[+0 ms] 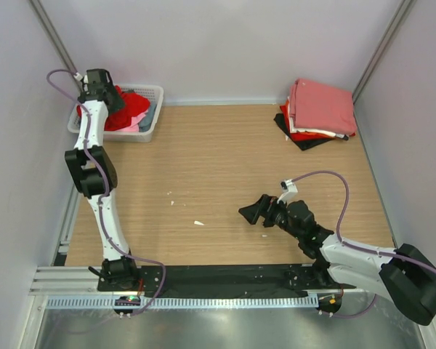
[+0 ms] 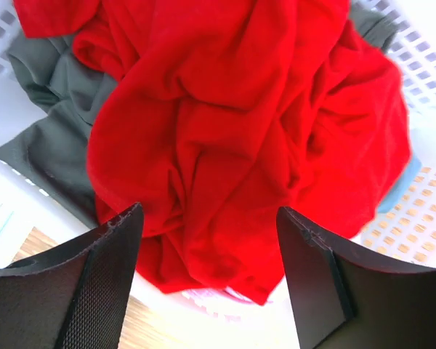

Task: Fold and stack the t-shirts
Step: Grab the tshirt from the pile, then move the tshirt to the center of the board

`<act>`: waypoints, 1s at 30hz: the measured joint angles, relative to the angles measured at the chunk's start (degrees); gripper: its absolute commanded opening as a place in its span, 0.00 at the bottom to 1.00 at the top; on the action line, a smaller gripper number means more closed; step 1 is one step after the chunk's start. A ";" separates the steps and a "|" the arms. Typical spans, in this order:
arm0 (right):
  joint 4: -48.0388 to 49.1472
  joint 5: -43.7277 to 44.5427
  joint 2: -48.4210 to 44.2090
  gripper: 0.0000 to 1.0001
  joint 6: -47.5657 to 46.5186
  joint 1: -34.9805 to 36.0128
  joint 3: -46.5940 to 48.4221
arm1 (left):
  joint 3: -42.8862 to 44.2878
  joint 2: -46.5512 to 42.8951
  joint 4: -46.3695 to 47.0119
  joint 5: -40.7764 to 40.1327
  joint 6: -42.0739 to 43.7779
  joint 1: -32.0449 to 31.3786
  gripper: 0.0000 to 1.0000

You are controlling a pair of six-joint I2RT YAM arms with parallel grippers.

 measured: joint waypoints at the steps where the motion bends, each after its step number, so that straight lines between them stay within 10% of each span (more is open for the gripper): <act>1: -0.04 0.00 0.11 1.00 0.00 0.02 0.00 | 0.00 0.48 0.02 0.13 -0.13 0.17 0.74; 4: -0.02 0.28 0.55 1.00 0.00 0.02 0.04 | 0.00 1.22 0.37 0.90 -0.85 0.24 0.60; 9: 0.04 1.25 1.07 1.00 0.02 0.00 0.07 | 0.92 1.99 0.87 2.64 -1.77 0.20 0.00; 22: -0.02 2.34 1.86 0.96 0.22 0.00 0.31 | 1.14 -4.04 -0.07 7.54 -0.98 -2.23 0.00; 30: -7.85 10.67 -23.54 0.99 2.10 0.02 -3.39 | 0.68 -30.56 -2.56 3.96 2.43 -24.06 0.00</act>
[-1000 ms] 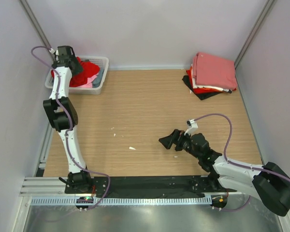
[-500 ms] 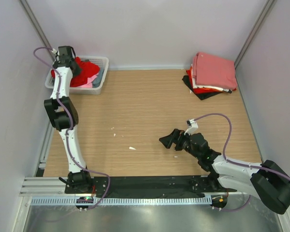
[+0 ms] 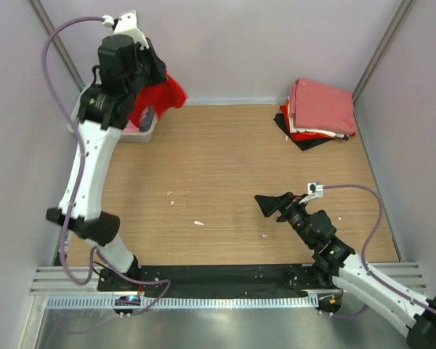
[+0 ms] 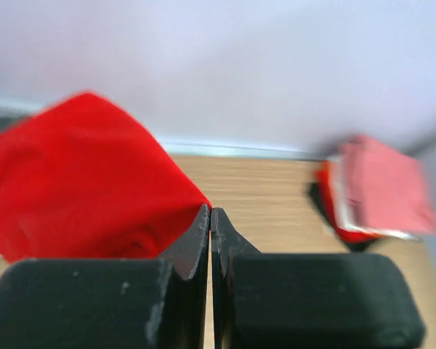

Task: Fold and stack the t-shirts
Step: Move the tshirt to the center of the board, then flatten the tshirt out

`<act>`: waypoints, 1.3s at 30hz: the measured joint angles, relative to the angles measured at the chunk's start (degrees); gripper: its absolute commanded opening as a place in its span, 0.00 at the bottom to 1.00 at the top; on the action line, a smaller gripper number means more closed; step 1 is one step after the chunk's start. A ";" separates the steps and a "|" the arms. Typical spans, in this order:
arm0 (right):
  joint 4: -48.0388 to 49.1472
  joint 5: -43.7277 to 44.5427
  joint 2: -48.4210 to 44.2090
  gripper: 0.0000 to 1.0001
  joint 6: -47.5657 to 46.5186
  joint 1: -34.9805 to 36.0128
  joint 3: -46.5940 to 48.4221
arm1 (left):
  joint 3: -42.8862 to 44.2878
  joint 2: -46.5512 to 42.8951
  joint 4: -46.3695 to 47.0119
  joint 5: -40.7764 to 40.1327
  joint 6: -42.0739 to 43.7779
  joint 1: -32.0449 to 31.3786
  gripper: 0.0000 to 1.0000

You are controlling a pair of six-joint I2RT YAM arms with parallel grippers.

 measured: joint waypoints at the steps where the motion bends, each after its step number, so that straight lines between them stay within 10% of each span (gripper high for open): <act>1: -2.45 1.36 -3.65 1.00 -0.09 -0.02 0.24 | -0.28 -3.61 -0.42 0.28 0.13 -3.34 0.00; 3: -10.78 4.92 -10.58 1.00 -0.55 0.00 3.02 | -1.29 -9.33 -1.51 1.25 0.15 -7.67 0.17; 4: -15.45 6.64 -12.74 1.00 -0.98 0.00 5.27 | -2.32 -12.02 -2.49 1.86 0.15 -9.18 0.72; 5: -20.35 8.52 -14.43 1.00 -1.46 0.00 8.15 | -3.13 -13.33 -3.45 2.56 0.24 -9.86 0.99; 13: -52.15 22.99 -12.90 1.00 -2.40 0.00 37.48 | -33.18 -20.37 -6.91 5.31 -2.62 -15.32 1.00; 19: -62.60 23.06 -5.51 1.00 -1.09 0.00 42.82 | -60.11 -27.85 -8.46 8.13 -8.04 -15.87 0.88; 28: -68.22 19.23 8.07 1.00 3.45 0.04 36.20 | -68.17 -41.57 -2.01 4.00 -15.82 -39.12 0.88; 39: -69.99 17.90 14.84 1.00 5.16 0.04 36.30 | -74.42 -24.24 2.82 -1.75 -25.07 -66.25 0.98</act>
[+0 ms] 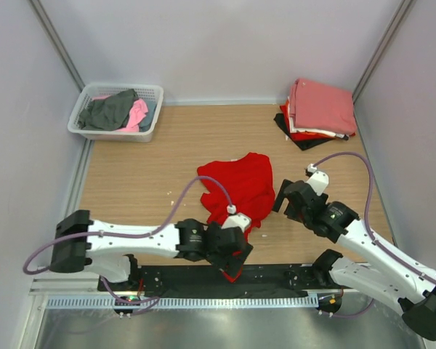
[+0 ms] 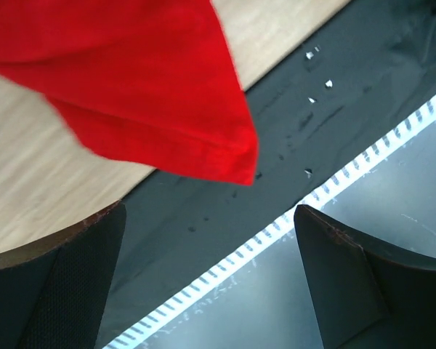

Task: Fold and stack the t-shirts
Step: Flatten the tshirt out

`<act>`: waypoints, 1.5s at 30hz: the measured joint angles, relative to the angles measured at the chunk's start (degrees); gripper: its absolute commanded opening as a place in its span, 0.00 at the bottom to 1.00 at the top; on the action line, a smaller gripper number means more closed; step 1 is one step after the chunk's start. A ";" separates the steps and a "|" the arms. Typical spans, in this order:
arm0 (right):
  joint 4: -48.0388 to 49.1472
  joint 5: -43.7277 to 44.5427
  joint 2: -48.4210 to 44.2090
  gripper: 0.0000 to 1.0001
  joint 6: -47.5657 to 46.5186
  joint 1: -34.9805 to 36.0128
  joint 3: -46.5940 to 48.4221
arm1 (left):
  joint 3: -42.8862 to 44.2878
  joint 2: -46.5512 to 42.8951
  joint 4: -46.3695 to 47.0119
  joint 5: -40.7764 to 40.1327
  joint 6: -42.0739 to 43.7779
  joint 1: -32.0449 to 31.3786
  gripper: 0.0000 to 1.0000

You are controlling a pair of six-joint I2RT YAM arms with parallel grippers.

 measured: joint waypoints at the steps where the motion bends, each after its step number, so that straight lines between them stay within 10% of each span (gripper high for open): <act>1: 0.13 -0.20 -0.20 1.00 0.09 0.00 -0.11 | 0.66 2.38 0.50 -0.20 -0.44 -1.40 0.98; 14: -0.31 -1.31 -3.96 1.00 1.36 0.00 -2.27 | 7.93 24.61 2.36 0.15 -0.63 -5.20 0.66; 16: -0.31 -1.33 -3.93 1.00 1.49 0.00 -2.27 | 8.13 24.96 2.01 -0.35 -0.50 -5.20 0.46; 18: -0.31 -1.33 -3.93 1.00 1.53 0.00 -2.36 | 8.17 25.11 1.46 -1.07 -0.61 -5.07 0.02; 19: -0.24 -1.36 -3.93 1.00 1.53 0.00 -2.47 | 8.20 25.14 1.27 -1.18 -0.37 -4.98 0.00; 30: 1.95 -3.56 -3.17 1.00 2.62 0.00 -4.44 | 19.98 19.12 -14.29 -7.21 0.92 -2.86 0.00; 38: 13.66 -12.24 3.78 1.00 5.25 0.00 -10.32 | 36.96 -3.21 -21.00 -11.78 7.93 20.92 0.00; 45: 24.94 -17.79 12.94 0.99 6.36 0.00 -13.53 | 38.01 -5.44 -24.85 -12.96 11.82 26.10 0.00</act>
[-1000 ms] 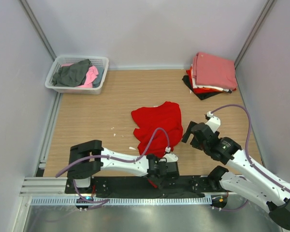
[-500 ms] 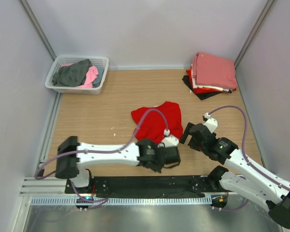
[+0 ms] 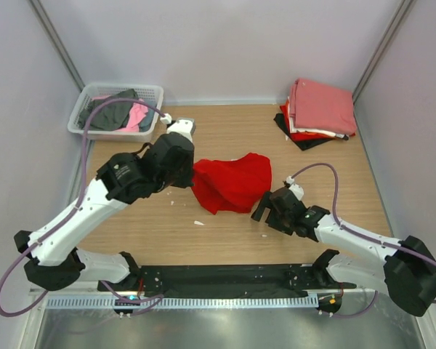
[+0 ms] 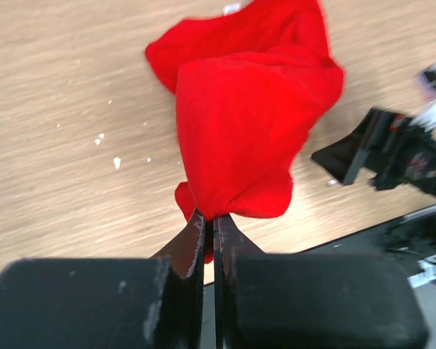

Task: Fold and stack the t-shirts
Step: Flatten the tshirt out

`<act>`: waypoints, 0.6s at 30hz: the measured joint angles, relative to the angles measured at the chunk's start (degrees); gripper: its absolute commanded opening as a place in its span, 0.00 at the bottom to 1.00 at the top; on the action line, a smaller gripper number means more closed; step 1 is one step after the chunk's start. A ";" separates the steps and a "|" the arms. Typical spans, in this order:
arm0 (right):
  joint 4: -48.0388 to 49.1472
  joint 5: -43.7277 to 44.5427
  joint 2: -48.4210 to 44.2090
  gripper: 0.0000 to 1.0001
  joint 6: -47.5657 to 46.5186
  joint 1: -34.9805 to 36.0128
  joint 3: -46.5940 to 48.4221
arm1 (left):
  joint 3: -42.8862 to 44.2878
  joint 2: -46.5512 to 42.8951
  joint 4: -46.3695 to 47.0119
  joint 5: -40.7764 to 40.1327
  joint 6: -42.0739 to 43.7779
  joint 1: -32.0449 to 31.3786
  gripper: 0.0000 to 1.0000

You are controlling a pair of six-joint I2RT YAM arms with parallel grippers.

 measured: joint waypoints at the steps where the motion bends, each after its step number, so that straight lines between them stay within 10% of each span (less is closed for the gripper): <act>1: 1.22 -0.20 0.81 0.97 -0.02 0.00 0.04 | -0.79 0.74 -0.02 0.22 0.22 0.39 0.00; 18: 16.46 -0.15 19.93 0.77 -6.86 4.33 9.33 | 17.25 7.80 -3.10 4.24 5.35 6.67 0.00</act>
